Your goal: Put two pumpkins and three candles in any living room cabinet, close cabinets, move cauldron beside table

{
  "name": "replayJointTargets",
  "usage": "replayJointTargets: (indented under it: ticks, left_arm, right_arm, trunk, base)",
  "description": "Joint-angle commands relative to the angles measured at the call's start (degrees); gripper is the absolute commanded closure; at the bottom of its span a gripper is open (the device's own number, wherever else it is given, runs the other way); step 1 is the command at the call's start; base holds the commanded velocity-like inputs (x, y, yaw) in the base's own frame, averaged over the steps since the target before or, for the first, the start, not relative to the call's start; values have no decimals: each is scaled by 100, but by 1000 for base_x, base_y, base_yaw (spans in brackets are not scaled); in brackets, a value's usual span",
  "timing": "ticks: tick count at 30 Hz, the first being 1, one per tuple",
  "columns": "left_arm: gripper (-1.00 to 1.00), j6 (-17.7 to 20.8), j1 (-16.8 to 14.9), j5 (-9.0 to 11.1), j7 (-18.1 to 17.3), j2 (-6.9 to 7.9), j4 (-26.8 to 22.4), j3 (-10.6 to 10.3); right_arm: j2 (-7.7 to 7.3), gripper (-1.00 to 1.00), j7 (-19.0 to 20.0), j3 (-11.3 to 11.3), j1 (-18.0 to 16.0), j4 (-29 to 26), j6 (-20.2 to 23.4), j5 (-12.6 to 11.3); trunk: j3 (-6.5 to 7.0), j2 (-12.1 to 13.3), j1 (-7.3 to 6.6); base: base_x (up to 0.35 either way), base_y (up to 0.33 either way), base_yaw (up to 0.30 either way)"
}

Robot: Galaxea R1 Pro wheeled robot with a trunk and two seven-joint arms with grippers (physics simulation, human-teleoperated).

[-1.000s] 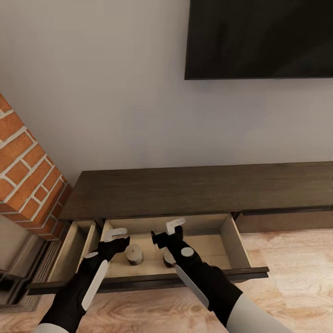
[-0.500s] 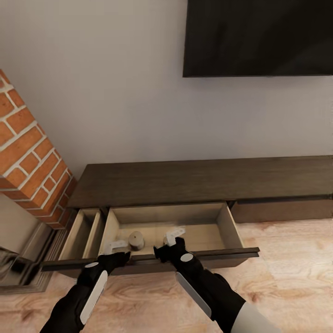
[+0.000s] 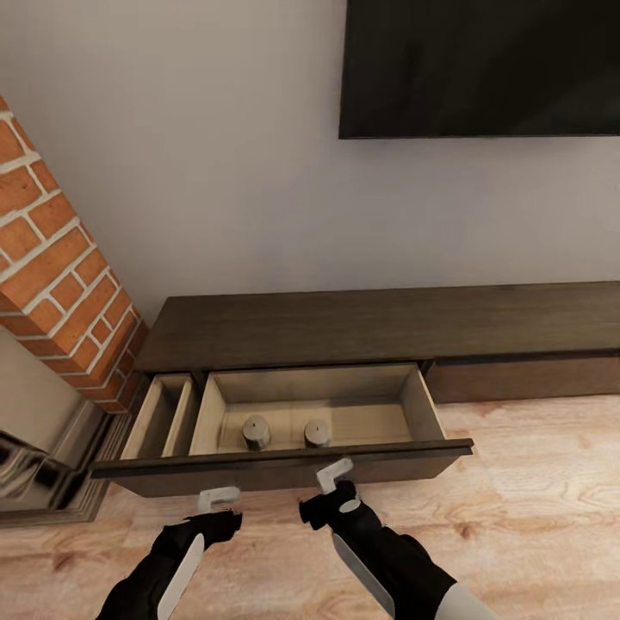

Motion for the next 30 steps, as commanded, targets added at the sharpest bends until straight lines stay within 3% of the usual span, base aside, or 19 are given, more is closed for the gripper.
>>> replayJointTargets:
  ticks: [1, 2, 4, 5, 7, 8, 10, 11, 17, 30]
  left_arm:
    - [-100, -2, -1, -2, 0, -2, 35, -1]
    - [-100, -109, 0, -8, -1, -12, 380, -1]
    - [-100, -273, -3, -11, -1, -16, 604, -2]
    - [-100, -625, -1, -24, -1, -62, 1047, -2]
    - [-100, -924, -4, -32, -1, -84, 1484, -2]
    - [-100, -1821, -5, -40, 7, -95, 2341, 5]
    - [-100, -2143, -6, -28, 13, -92, 2629, 9]
    - [-100, -2506, -6, -5, 16, -83, 3222, 18]
    - [-100, -3082, -5, 6, 24, 54, 3671, 37]
    - [-100, -3187, 2, 18, 19, 109, 4368, 54]
  right_arm:
    - [7, -100, 2, 2, 2, 155, -4, 2]
    - [16, -100, 5, 3, 5, 556, -17, 9]
    - [18, -100, 6, 4, 6, 741, -21, 9]
    - [22, -100, 6, 25, 37, 1137, -118, 15]
    - [26, -100, 6, 52, 93, 1530, -500, 24]
    - [57, -100, -1, 70, 213, 2259, -1717, 31]
    - [143, -100, -7, 72, 283, 2645, -2286, 39]
    - [316, -100, -5, 68, 337, 3444, -3165, 39]
    - [386, -100, -3, 66, 348, 4004, -3373, 25]
    - [354, -100, -11, 32, 432, 4558, -3407, 5]
  trunk:
    - [0, 0, 0]
    - [0, 0, 0]
    - [0, 0, 0]
    - [0, 0, 0]
    - [0, 0, 0]
    - [0, 0, 0]
    - [0, 0, 0]
    - [0, 0, 0]
    - [0, 0, 0]
    - [0, 0, 0]
  base:
    - [-4, 0, 0]
    - [-1, 0, 0]
    - [0, 0, 0]
    - [0, 0, 0]
    - [0, 0, 0]
    - [0, 0, 211]
    - [0, 0, 245]
    - [0, 0, 279]
    - [0, 0, 282]
    - [0, 0, 283]
